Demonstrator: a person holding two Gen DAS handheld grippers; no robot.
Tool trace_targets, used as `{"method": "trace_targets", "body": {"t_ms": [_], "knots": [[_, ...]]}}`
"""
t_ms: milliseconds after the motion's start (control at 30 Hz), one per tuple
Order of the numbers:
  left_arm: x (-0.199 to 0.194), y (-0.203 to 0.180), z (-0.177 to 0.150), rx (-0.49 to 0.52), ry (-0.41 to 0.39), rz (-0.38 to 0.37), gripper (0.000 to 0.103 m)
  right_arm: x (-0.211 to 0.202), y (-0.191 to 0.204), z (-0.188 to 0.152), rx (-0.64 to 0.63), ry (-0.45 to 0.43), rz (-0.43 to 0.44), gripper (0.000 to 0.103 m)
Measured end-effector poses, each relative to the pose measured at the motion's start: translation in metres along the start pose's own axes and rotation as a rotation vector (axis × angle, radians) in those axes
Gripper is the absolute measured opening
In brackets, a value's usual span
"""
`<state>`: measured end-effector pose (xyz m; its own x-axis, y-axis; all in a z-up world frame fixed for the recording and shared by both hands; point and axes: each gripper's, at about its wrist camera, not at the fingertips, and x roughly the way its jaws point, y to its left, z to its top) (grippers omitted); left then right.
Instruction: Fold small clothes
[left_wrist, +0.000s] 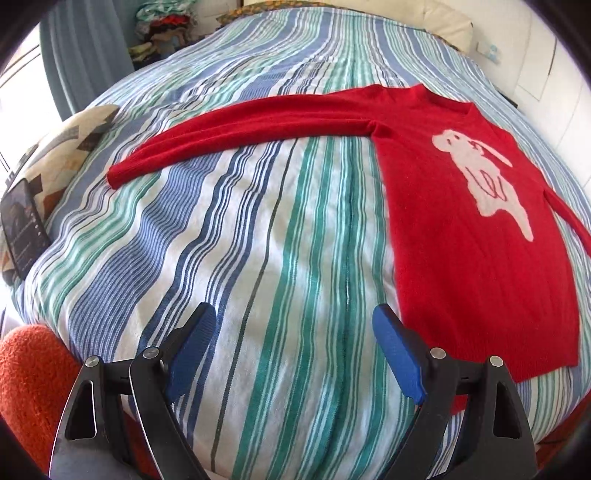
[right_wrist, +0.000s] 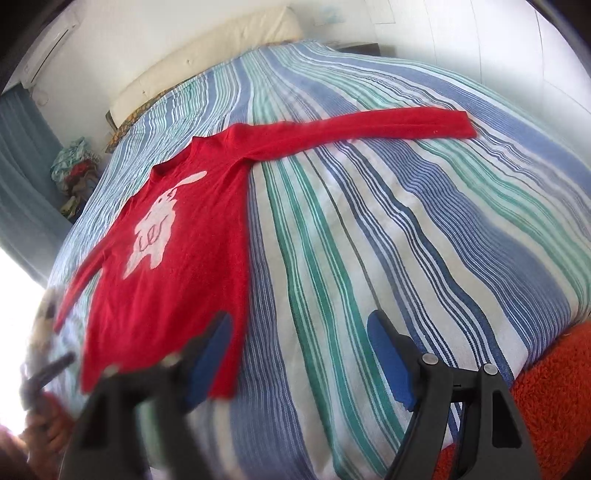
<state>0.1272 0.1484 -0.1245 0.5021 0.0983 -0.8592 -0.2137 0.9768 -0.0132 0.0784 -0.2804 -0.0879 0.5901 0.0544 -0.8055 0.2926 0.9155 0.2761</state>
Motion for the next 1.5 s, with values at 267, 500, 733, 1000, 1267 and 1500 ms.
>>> {"method": "trace_targets", "body": {"t_ms": [267, 500, 733, 1000, 1267, 1500], "knots": [[0.004, 0.003, 0.0, -0.012, 0.02, 0.024, 0.088, 0.002, 0.001, -0.004, -0.013, -0.003, -0.01, 0.075], [0.006, 0.001, 0.0, 0.009, 0.018, 0.063, 0.088, 0.003, 0.0, -0.003, -0.004, -0.011, -0.014, 0.075], [0.002, -0.004, 0.0, 0.039, 0.003, 0.083, 0.088, 0.004, 0.0, -0.003, -0.006, -0.009, -0.017, 0.075], [0.003, -0.007, -0.001, 0.063, 0.005, 0.098, 0.088, 0.005, 0.001, -0.003, -0.007, -0.008, -0.019, 0.075], [0.007, -0.01, -0.001, 0.066, 0.015, 0.098, 0.088, 0.007, 0.003, -0.003, -0.012, -0.003, -0.021, 0.075], [0.008, -0.01, -0.001, 0.065, 0.017, 0.095, 0.088, 0.008, 0.001, -0.001, -0.009, -0.003, -0.024, 0.075]]}}
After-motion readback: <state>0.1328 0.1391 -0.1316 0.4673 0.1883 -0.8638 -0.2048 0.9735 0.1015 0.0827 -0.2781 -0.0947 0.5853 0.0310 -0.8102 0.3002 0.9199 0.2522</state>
